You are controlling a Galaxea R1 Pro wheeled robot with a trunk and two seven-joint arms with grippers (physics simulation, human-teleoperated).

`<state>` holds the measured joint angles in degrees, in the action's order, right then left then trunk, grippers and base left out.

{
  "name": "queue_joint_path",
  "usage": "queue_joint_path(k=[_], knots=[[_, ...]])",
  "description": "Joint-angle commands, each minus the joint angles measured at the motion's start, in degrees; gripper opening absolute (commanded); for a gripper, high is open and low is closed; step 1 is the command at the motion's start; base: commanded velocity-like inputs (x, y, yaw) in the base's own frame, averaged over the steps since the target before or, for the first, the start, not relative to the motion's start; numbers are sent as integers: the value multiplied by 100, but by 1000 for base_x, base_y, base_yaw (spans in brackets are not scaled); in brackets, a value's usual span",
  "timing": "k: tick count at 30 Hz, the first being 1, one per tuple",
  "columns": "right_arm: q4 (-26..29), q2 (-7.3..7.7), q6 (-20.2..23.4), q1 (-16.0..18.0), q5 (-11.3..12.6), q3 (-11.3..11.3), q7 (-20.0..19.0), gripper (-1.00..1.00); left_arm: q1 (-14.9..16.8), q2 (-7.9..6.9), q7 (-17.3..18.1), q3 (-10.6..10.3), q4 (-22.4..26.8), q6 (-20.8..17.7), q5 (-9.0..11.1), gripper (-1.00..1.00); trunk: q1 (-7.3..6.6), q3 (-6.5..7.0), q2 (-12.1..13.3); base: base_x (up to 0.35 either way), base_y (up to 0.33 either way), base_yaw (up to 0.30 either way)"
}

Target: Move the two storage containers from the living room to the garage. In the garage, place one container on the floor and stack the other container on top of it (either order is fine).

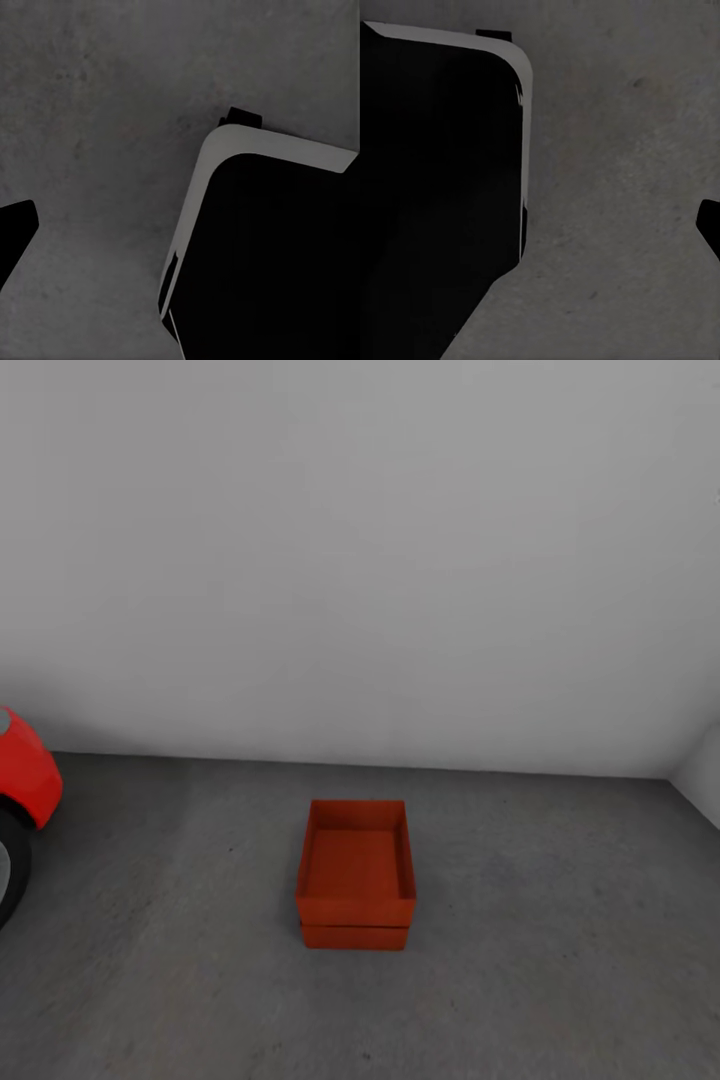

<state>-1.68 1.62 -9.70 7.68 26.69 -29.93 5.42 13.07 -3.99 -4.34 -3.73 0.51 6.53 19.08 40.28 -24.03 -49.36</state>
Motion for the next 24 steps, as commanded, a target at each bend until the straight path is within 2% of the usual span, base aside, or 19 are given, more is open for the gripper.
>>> queue_joint_path(k=[1,24], knots=[[-17,-5,-26,6,43,-50,-1,100,3,-1,-14,-39,-1,15,35,100,0,4,-4,0,0,0],[-17,-12,-132,6,32,-74,-137,100,3,-5,-14,-40,1,15,34,100,0,219,-4,0,0,0]])
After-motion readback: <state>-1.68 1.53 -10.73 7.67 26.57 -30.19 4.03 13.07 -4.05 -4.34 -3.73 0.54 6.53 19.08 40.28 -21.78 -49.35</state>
